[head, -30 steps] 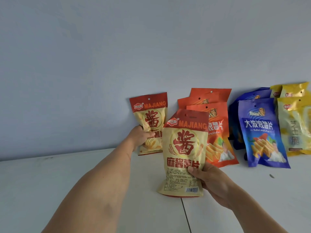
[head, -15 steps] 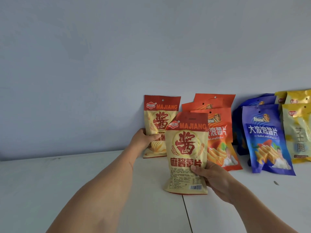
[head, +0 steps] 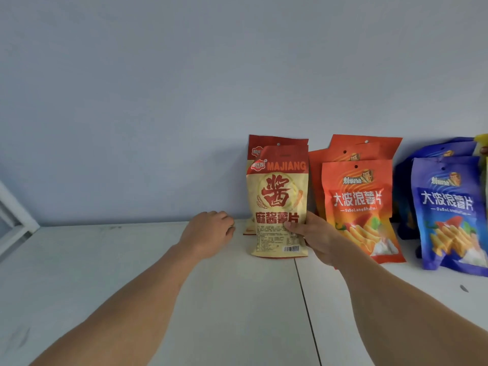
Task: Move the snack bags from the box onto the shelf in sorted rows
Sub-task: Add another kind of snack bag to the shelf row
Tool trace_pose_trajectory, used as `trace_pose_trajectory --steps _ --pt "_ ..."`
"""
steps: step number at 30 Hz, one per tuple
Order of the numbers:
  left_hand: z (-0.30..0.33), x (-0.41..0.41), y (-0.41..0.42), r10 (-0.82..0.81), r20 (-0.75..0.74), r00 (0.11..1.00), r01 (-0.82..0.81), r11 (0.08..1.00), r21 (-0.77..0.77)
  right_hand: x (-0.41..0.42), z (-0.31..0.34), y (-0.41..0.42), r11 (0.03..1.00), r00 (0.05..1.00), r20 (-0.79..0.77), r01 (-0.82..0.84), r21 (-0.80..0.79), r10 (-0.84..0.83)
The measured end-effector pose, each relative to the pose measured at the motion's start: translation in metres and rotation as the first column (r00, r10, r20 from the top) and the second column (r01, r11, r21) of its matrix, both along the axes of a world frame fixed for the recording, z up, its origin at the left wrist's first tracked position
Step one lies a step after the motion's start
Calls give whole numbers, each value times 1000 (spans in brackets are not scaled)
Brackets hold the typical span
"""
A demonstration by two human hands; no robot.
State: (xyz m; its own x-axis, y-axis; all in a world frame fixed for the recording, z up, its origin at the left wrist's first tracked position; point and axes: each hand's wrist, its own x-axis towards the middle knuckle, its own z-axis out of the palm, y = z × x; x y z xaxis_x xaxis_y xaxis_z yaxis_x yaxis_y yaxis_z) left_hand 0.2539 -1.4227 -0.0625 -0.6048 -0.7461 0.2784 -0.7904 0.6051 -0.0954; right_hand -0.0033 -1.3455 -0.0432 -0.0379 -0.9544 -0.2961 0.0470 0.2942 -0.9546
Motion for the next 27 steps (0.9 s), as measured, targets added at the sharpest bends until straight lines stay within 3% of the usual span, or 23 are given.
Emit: trace_pose_trajectory --steps 3,10,22,27 --pt "-5 3 0 -47 3 999 47 997 -61 3 -4 -16 1000 999 -27 20 9 -19" --pt "-9 -12 3 -75 -56 996 75 997 9 7 -18 -36 991 988 -78 130 -16 -131" --pt "-14 -19 7 -35 11 999 34 990 141 13 -17 -41 960 945 -174 278 -24 -278" --pt "-5 -16 23 14 47 999 -21 988 153 30 -12 -11 959 864 -423 282 -40 -272"
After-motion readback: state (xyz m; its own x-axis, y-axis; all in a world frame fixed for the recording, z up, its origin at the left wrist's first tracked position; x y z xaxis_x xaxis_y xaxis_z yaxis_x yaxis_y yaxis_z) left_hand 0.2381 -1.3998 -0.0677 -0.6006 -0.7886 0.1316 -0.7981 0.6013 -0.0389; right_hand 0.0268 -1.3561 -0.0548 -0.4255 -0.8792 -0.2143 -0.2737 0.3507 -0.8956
